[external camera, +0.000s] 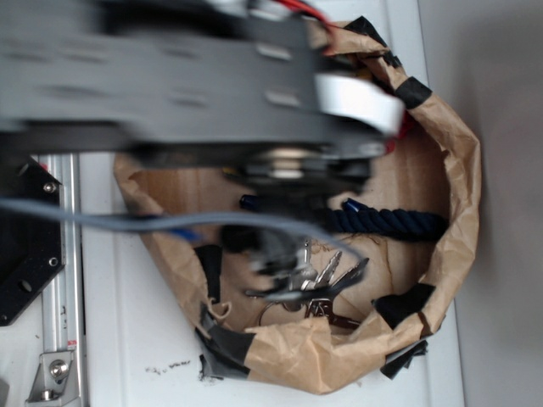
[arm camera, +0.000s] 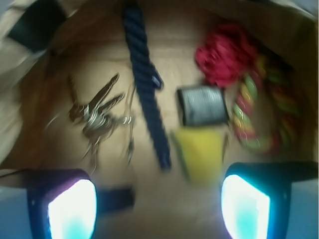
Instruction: Grab the blue rope.
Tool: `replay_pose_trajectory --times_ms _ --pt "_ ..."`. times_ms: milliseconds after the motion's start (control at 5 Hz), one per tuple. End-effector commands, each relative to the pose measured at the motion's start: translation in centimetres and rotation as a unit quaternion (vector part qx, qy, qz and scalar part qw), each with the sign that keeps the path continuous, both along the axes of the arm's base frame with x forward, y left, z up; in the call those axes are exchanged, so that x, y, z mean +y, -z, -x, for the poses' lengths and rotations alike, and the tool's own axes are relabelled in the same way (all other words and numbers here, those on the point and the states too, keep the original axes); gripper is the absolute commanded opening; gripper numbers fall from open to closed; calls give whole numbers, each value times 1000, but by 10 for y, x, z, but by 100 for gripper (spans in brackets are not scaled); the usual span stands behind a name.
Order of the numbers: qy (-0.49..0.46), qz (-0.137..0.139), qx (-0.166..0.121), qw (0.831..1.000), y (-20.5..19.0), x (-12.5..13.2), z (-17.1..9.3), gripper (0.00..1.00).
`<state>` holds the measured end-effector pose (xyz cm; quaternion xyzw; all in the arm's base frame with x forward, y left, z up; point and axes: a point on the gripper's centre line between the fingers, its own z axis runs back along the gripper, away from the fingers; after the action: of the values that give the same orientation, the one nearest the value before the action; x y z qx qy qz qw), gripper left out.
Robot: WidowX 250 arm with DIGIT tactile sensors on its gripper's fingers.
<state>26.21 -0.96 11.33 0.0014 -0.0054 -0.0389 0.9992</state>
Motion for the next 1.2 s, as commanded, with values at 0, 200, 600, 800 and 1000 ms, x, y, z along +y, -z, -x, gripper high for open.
replay_pose_trajectory --times_ms 0,200,600,800,1000 --pt "42 8 -10 999 33 -16 -67 100" --pt "71 7 -5 997 46 -37 -82 100" --pt "44 35 39 998 78 -72 -63 0" --pt "61 9 40 997 95 -76 -55 0" --pt "54 -16 21 998 78 -62 -51 0"
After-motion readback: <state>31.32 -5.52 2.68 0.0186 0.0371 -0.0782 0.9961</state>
